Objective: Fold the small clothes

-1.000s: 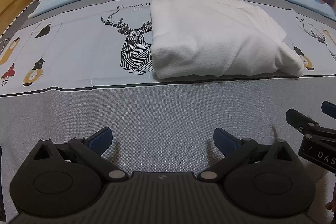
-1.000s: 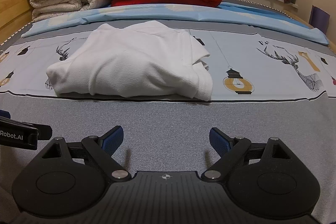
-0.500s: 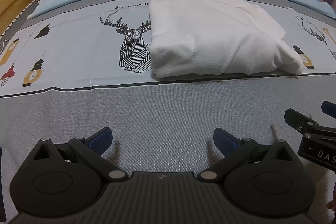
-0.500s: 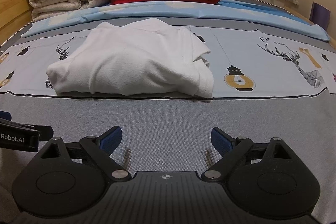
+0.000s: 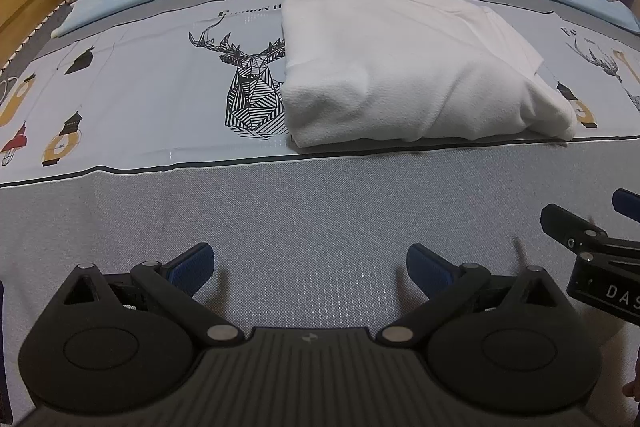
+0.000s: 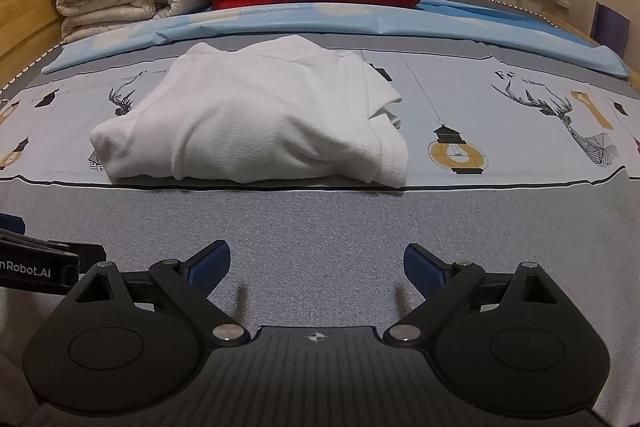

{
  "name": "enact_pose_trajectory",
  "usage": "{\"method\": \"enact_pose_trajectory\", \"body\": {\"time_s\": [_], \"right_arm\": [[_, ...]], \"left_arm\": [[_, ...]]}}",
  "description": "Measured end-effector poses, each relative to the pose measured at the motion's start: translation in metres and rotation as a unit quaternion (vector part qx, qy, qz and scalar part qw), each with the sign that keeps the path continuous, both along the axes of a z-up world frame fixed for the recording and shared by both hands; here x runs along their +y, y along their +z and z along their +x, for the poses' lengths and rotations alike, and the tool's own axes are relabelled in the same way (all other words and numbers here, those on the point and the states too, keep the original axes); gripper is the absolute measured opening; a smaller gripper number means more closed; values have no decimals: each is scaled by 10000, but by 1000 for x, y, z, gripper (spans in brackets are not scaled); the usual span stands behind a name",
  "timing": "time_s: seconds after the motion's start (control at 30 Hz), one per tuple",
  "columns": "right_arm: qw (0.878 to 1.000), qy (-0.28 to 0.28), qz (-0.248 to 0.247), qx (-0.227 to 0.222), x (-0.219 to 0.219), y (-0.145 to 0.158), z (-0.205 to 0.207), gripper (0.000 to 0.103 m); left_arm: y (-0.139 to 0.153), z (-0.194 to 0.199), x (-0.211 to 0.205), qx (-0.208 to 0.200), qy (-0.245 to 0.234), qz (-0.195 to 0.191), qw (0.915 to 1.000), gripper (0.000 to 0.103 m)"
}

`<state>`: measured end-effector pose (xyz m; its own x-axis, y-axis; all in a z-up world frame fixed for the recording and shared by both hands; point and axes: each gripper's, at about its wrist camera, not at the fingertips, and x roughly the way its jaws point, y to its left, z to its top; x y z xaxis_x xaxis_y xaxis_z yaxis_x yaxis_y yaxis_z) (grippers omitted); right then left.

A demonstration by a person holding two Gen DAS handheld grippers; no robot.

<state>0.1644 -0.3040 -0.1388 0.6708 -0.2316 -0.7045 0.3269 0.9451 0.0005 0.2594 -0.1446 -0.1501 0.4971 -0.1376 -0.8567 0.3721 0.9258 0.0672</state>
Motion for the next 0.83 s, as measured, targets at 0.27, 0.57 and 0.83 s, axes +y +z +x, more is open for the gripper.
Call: {"method": "enact_pose_trajectory", "body": {"time_s": [0.27, 0.57, 0.83], "right_arm": [[10000, 25, 6, -11, 1, 1, 0, 94], [10000, 36, 8, -16, 2, 1, 1, 94], [10000, 76, 44, -37, 4, 2, 1, 94]], "left_arm": [[0, 0, 0, -5, -7, 10, 10000, 102], [0, 0, -1, -6, -13, 18, 10000, 102], [0, -2, -1, -43, -45, -14, 10000, 102]]}}
